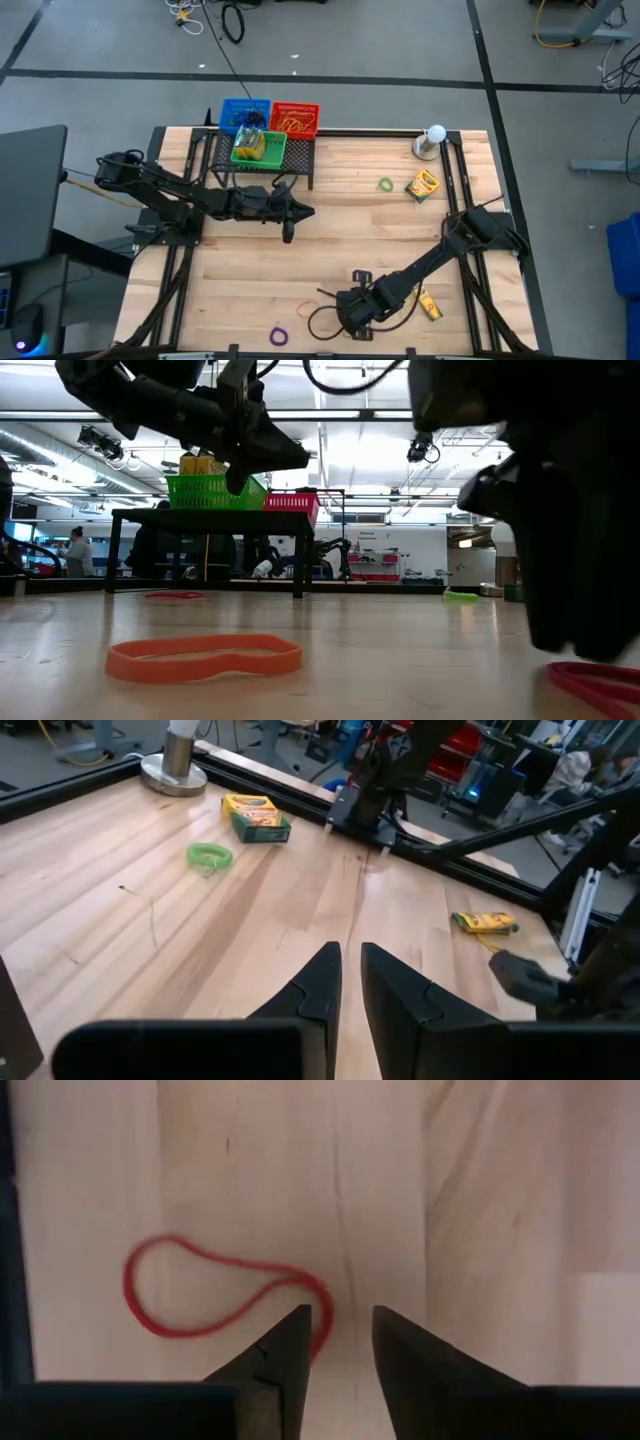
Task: Pick & Place Office Desk Supplies
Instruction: Put the red rubber band into the red bin
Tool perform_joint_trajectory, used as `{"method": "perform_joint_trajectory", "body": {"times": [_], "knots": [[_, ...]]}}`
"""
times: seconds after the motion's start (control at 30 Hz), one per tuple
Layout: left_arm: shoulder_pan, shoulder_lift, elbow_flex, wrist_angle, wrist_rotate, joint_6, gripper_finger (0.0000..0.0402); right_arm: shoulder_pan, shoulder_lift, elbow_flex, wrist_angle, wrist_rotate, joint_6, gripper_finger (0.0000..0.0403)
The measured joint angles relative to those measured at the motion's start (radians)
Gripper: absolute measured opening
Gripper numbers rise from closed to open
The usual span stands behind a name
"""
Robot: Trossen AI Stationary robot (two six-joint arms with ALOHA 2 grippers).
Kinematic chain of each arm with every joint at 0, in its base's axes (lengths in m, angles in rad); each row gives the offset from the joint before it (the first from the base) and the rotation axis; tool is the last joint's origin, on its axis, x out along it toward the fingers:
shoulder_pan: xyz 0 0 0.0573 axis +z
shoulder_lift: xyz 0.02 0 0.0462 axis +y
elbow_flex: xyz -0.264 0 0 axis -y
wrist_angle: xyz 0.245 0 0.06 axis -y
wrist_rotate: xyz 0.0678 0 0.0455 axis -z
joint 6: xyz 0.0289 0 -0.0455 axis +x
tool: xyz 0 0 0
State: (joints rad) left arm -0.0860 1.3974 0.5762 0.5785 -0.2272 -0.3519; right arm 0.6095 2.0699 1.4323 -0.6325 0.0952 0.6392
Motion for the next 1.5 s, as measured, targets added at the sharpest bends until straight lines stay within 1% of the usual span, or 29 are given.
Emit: {"method": "perform_joint_trajectory", "body": {"times": [0.3, 0.5, 0.57, 0.67, 0.93, 1.07, 1.13, 1.2, 1.27, 1.37, 1.43, 1.5], "knots": [[-0.006, 0.003, 0.000, 0.001, -0.001, 0.011, 0.0052, 0.004, 0.019, -0.001, 0.041, 0.001, -0.027, 0.0084], [-0.006, 0.003, 0.000, 0.000, -0.001, 0.019, 0.0051, 0.002, 0.034, 0.002, 0.059, -0.011, -0.026, 0.0040], [-0.006, 0.003, 0.000, 0.001, -0.001, 0.019, 0.0051, -0.002, 0.034, 0.002, 0.061, -0.011, -0.031, 0.0033], [-0.006, 0.003, 0.000, 0.001, -0.001, 0.015, 0.0050, -0.009, 0.035, 0.002, 0.061, -0.020, -0.034, 0.0041], [-0.006, 0.003, 0.000, 0.001, 0.000, 0.013, 0.0050, -0.018, 0.031, 0.002, 0.039, -0.040, -0.050, 0.0094], [-0.006, 0.003, 0.000, 0.001, 0.000, 0.011, 0.0050, -0.018, 0.031, 0.002, 0.040, -0.060, -0.045, 0.0101], [-0.006, 0.003, 0.000, 0.000, 0.000, 0.011, 0.0050, -0.018, 0.031, 0.002, 0.039, -0.064, -0.046, 0.0094], [-0.006, 0.003, 0.000, 0.001, 0.000, 0.005, 0.0050, -0.018, 0.031, 0.002, 0.037, -0.065, -0.048, 0.0077], [-0.006, 0.003, 0.000, 0.001, 0.007, -0.006, 0.0050, -0.020, 0.031, 0.002, 0.035, -0.067, -0.045, 0.0053], [-0.006, 0.003, 0.000, 0.000, 0.046, -0.037, 0.0050, -0.026, 0.031, 0.002, 0.034, -0.084, -0.044, 0.0015], [-0.006, 0.003, 0.000, 0.000, 0.049, -0.061, 0.0050, -0.031, 0.030, 0.002, 0.030, -0.097, -0.042, 0.0006], [-0.006, 0.003, 0.000, 0.000, 0.049, -0.077, 0.0050, -0.033, 0.029, 0.002, 0.026, -0.104, -0.042, 0.0010]]}}
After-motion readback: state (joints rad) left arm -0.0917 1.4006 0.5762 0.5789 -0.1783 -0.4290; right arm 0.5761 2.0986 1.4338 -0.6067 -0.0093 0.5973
